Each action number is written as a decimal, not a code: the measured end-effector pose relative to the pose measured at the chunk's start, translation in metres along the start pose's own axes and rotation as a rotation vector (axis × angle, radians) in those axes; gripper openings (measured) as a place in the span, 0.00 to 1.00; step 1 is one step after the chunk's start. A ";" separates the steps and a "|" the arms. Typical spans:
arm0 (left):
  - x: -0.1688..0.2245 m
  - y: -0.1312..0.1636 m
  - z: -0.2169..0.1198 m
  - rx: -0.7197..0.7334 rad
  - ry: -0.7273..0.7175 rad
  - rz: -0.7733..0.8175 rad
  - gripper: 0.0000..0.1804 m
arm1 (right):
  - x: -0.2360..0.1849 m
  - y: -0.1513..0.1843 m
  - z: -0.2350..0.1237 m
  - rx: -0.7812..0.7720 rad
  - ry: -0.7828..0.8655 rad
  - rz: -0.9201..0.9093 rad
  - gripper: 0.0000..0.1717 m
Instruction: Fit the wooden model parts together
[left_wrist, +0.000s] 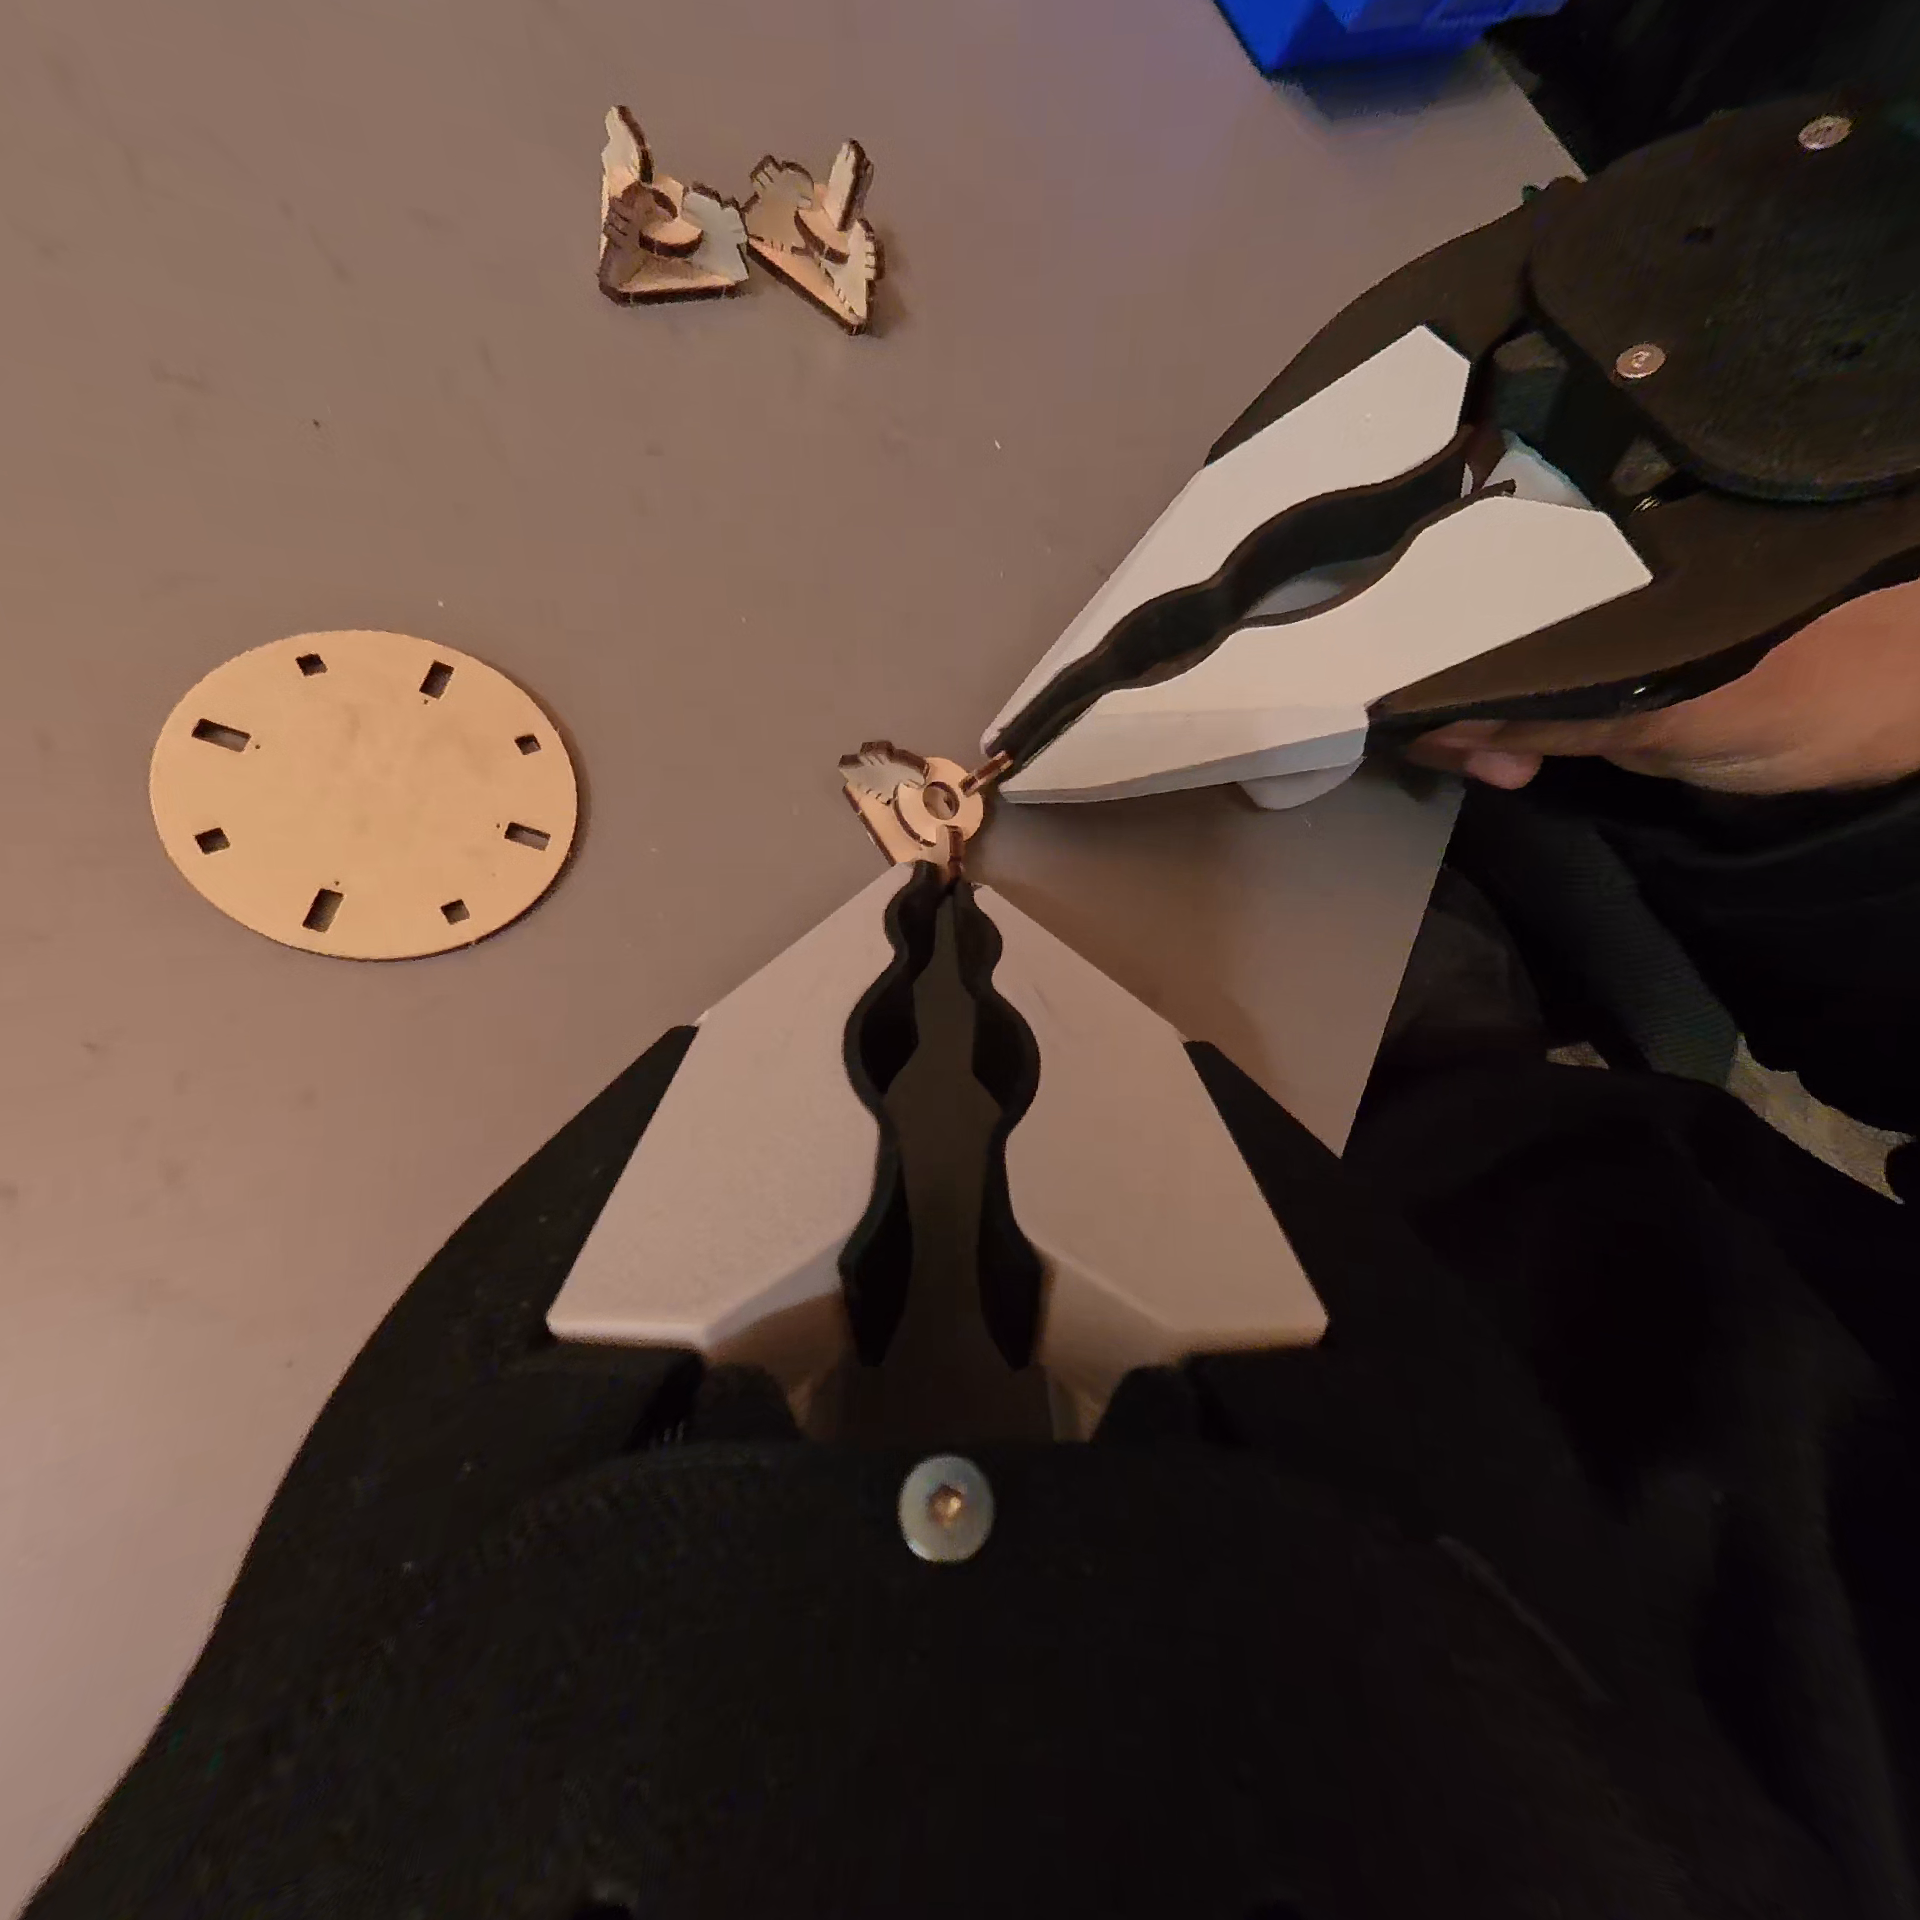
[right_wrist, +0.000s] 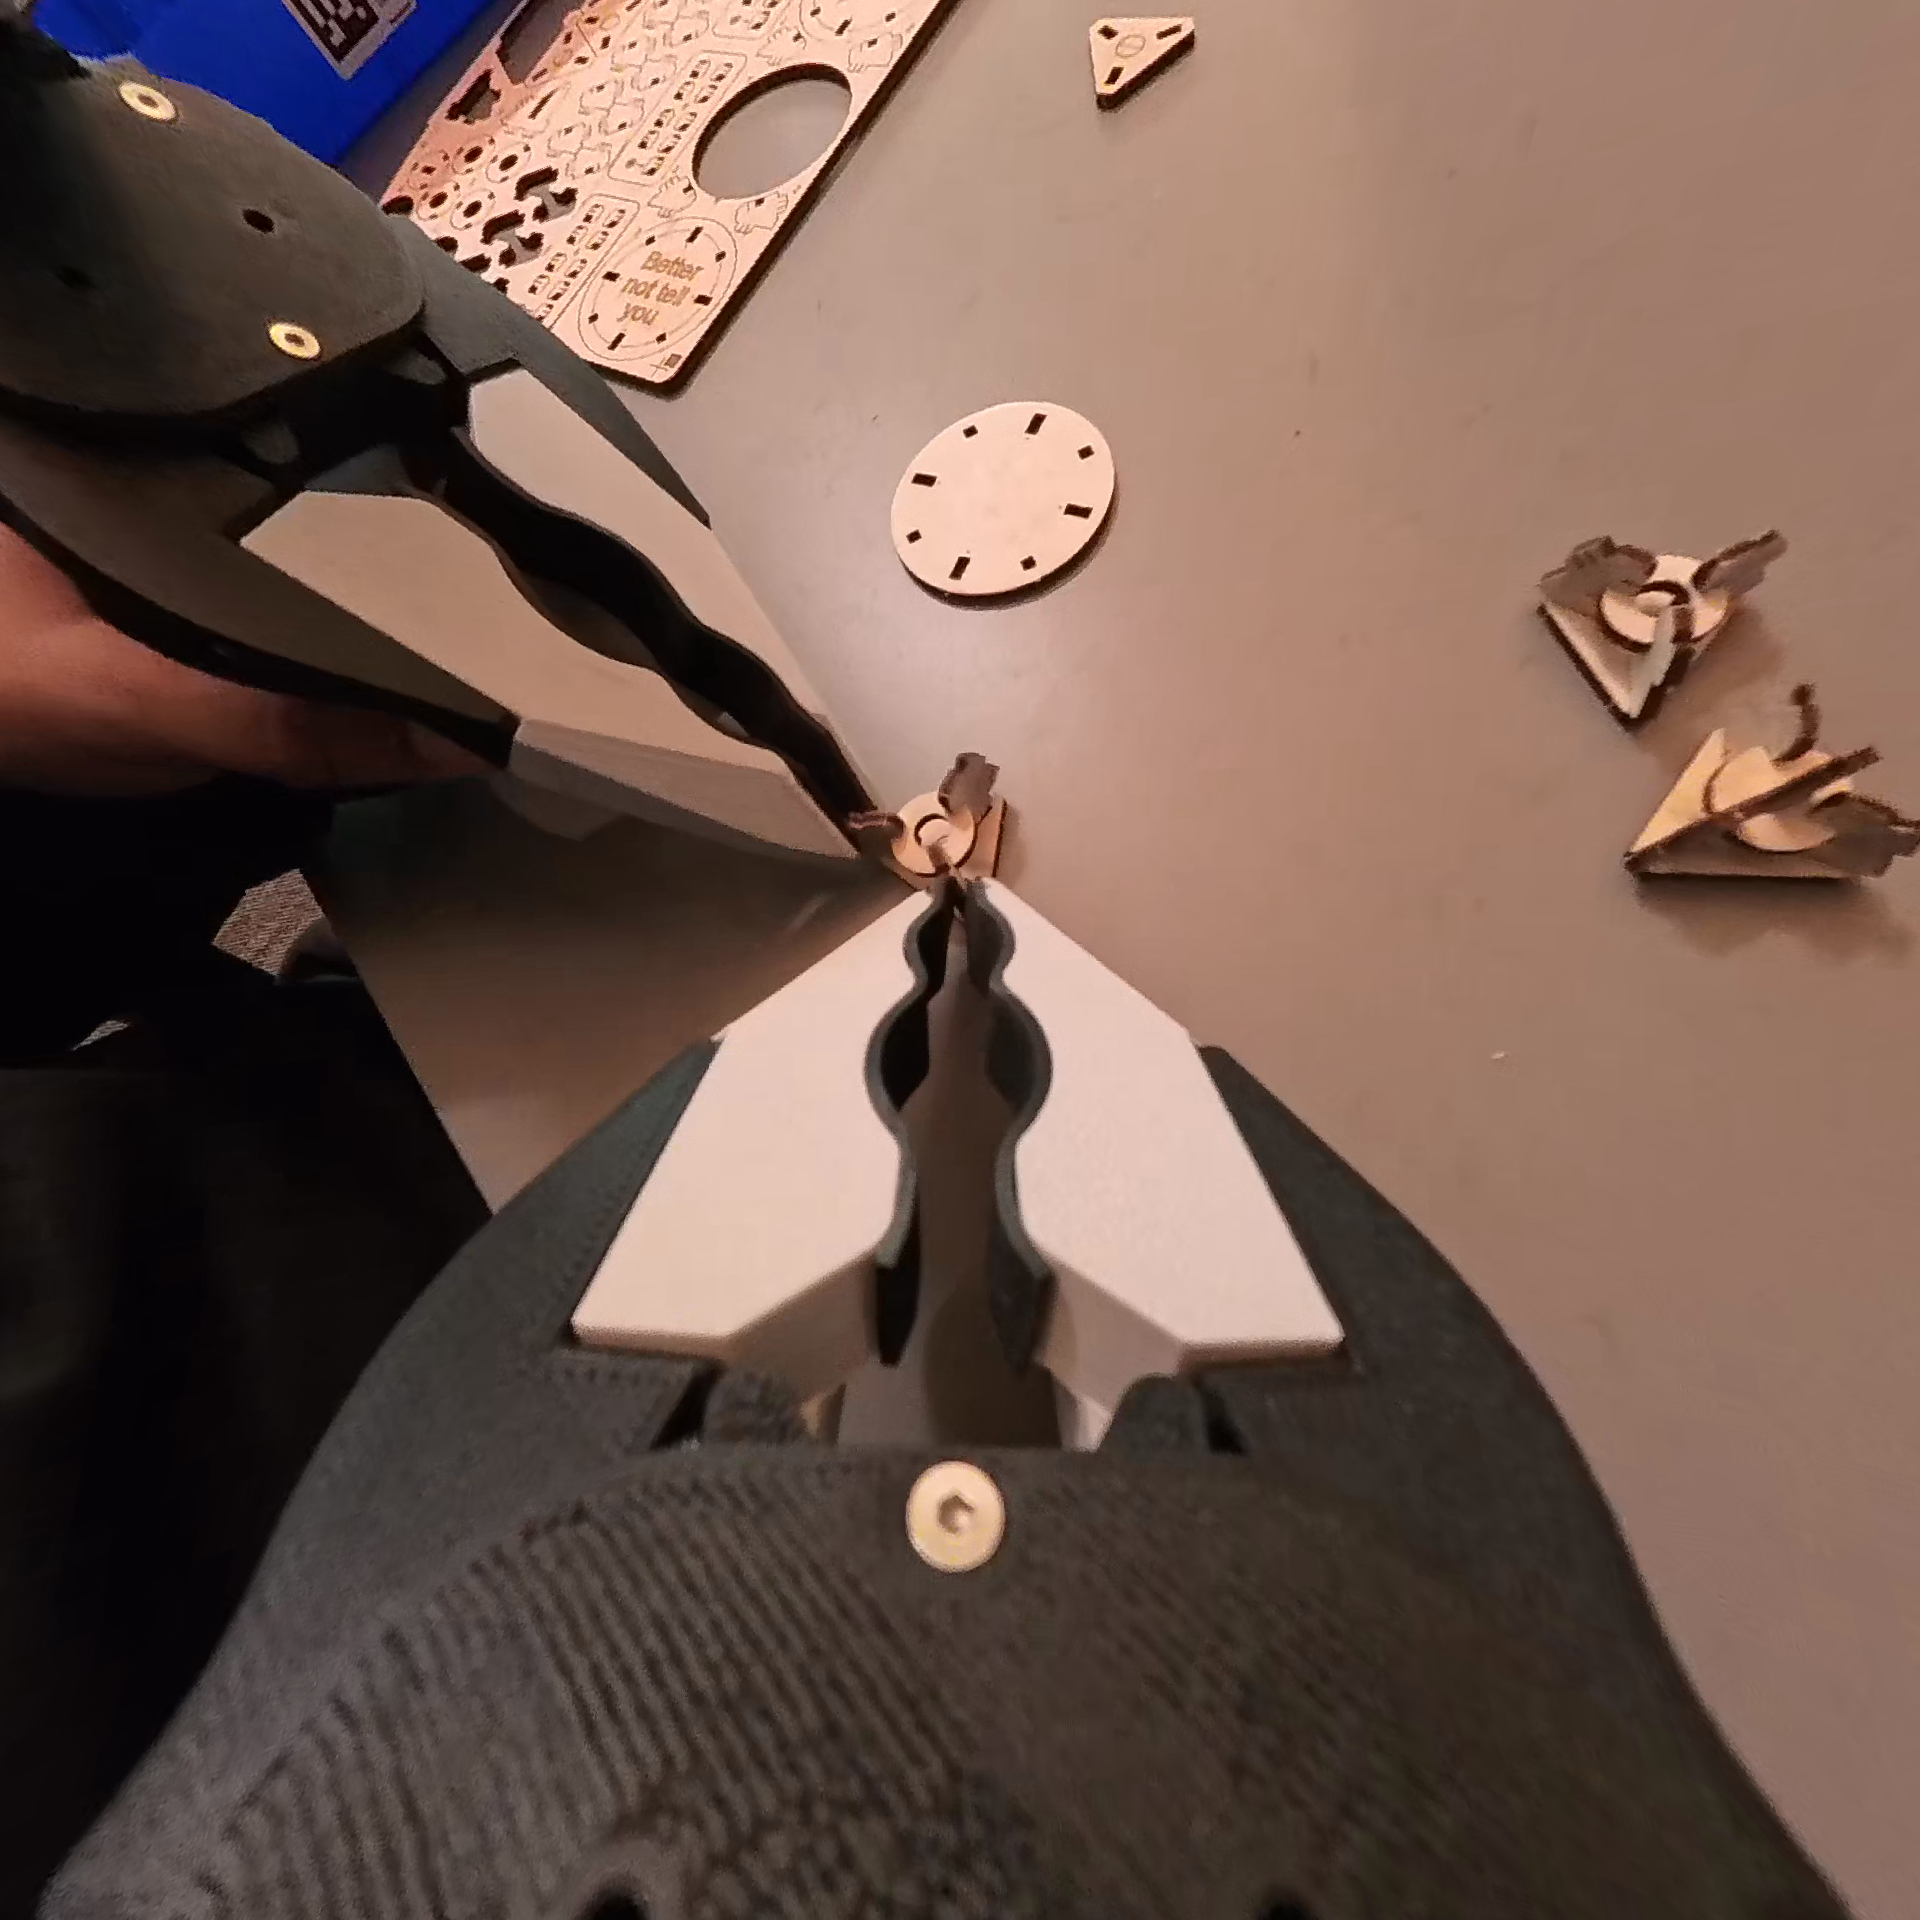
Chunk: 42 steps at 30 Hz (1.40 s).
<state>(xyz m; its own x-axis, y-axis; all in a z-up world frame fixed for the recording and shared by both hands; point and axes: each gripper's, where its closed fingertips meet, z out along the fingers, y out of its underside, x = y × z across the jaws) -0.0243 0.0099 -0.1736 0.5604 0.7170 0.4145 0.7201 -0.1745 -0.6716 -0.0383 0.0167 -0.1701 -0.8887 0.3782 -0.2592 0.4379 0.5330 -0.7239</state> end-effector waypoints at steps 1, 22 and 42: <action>0.000 0.000 0.000 -0.002 -0.002 0.003 0.01 | 0.000 0.000 0.000 -0.005 0.006 -0.006 0.01; 0.000 -0.003 -0.005 -0.004 -0.006 0.027 0.01 | -0.007 -0.011 -0.003 -0.035 -0.039 -0.184 0.10; -0.002 -0.001 0.000 -0.010 -0.034 0.032 0.01 | -0.002 0.005 0.003 -0.186 0.049 -0.424 0.01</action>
<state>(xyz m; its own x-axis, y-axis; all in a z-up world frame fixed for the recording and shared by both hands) -0.0258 0.0085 -0.1737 0.5691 0.7337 0.3713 0.7058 -0.2042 -0.6783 -0.0342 0.0164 -0.1751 -0.9891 0.1302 0.0687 0.0579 0.7734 -0.6313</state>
